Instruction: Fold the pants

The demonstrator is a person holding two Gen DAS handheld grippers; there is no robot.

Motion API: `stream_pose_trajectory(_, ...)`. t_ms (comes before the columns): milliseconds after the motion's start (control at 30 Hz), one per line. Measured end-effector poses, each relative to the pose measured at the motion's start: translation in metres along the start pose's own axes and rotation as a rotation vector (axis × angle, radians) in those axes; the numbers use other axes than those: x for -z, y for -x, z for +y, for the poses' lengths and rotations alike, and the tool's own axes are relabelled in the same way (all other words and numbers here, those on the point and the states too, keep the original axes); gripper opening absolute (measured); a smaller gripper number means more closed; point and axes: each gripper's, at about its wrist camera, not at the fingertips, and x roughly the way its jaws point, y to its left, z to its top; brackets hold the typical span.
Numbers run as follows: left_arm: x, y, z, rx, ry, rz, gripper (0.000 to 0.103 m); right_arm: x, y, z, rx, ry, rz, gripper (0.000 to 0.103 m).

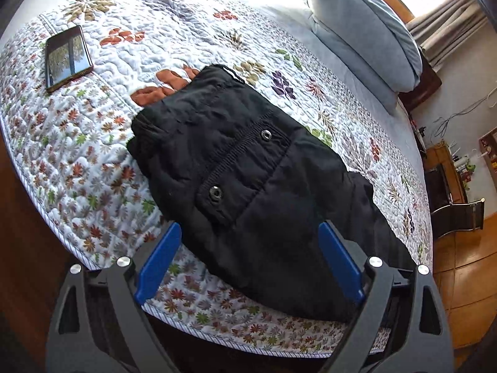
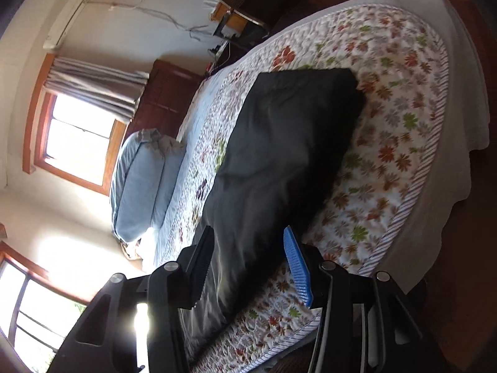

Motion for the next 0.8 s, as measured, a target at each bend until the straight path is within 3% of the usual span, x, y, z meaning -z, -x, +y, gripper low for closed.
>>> stream_pose_trajectory(67,0.005,-0.009,-0.004,0.000,-0.002,0.028,0.090,-0.007,-0.001,-0.012,-0.010,-0.037,-0.012,0.062)
stream_pose_trajectory(367,0.024,-0.033,-0.007,-0.046,-0.012,0.094,0.091,-0.010,-0.043,-0.038,-0.052,-0.075,0.006,0.063)
stream_pose_trajectory(500,0.030,-0.041,-0.002,-0.058,0.000,0.128,0.091,-0.009,-0.056,-0.044,-0.097,-0.109,-0.026,0.066)
stream_pose_trajectory(533,0.031,-0.043,-0.002,-0.060,0.006,0.134,0.091,-0.010,-0.058,-0.045,-0.106,-0.119,-0.034,0.064)
stream_pose_trajectory(633,0.033,-0.047,0.001,-0.063,0.023,0.147,0.091,-0.015,-0.063,-0.038,-0.135,-0.099,-0.048,0.012)
stream_pose_trajectory(800,0.038,-0.050,0.005,-0.063,0.033,0.156,0.092,-0.022,-0.061,-0.002,-0.113,0.018,-0.076,0.008)
